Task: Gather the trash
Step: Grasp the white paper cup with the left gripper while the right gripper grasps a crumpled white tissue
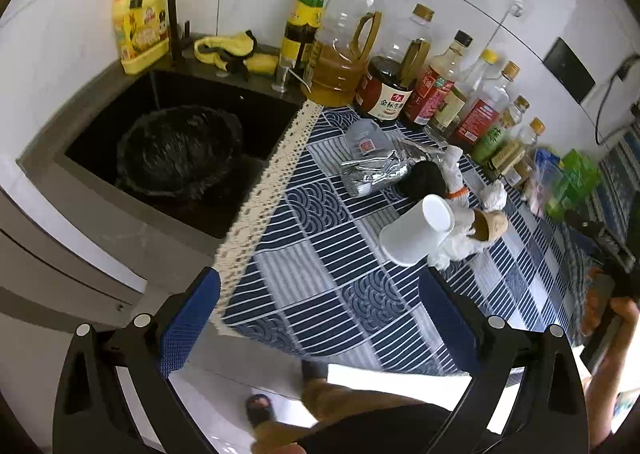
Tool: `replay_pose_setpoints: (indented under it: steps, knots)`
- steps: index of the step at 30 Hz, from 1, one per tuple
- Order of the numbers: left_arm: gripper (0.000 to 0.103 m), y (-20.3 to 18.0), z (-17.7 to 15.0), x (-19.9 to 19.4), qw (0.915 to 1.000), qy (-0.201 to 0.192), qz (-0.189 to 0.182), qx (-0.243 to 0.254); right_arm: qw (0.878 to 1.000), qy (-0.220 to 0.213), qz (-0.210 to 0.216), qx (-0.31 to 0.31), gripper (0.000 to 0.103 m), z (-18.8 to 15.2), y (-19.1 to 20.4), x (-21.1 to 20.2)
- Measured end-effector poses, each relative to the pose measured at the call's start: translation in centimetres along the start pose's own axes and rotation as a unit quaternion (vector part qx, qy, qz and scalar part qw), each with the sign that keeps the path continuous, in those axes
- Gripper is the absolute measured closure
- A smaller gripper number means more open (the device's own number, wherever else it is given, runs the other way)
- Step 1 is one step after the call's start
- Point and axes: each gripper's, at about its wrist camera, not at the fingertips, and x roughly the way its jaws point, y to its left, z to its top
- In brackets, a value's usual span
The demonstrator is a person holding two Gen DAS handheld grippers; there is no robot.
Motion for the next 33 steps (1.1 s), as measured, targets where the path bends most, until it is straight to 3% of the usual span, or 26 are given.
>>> replay_pose_setpoints:
  steps: [6,9,15,20,21,22,25,33]
  knots:
    - [0.007,-1.3,0.3,3.8,0.9988,0.026,0.002,-0.042,0.999,0.033,-0.007,0.004,0.004,3.2,-5.3,6.3]
    - [0.007,-1.6,-0.2,5.0,0.9973,0.043,-0.001,-0.06,0.998,0.058,-0.032,0.013,0.005,4.5,-7.4,10.1]
    - [0.007,-3.1,-1.6,7.3,0.9937,0.08,0.0,-0.079,0.99,0.133,-0.016,0.031,0.025,6.0,-8.9,17.3]
    - [0.007,-5.5,-1.0,9.1,0.9931,0.095,-0.009,-0.069,0.982,0.178,-0.011,0.067,0.033,6.0,-10.4,21.3]
    - [0.007,-6.1,-0.7,9.4,0.9934,0.095,-0.011,-0.063,0.983,0.169,-0.01,0.066,0.038,6.2,-10.5,21.3]
    - [0.007,-6.6,-0.4,9.6,0.9937,0.095,-0.012,-0.058,0.984,0.167,-0.012,0.063,0.052,6.4,-10.5,21.5]
    - [0.007,-8.2,0.5,10.5,0.9943,0.098,-0.009,-0.041,0.984,0.165,-0.001,0.061,0.064,6.6,-10.6,21.8]
    - [0.007,-12.8,2.9,13.1,0.9928,0.114,0.005,0.035,0.986,0.126,0.073,0.084,0.068,6.1,-10.8,17.3]
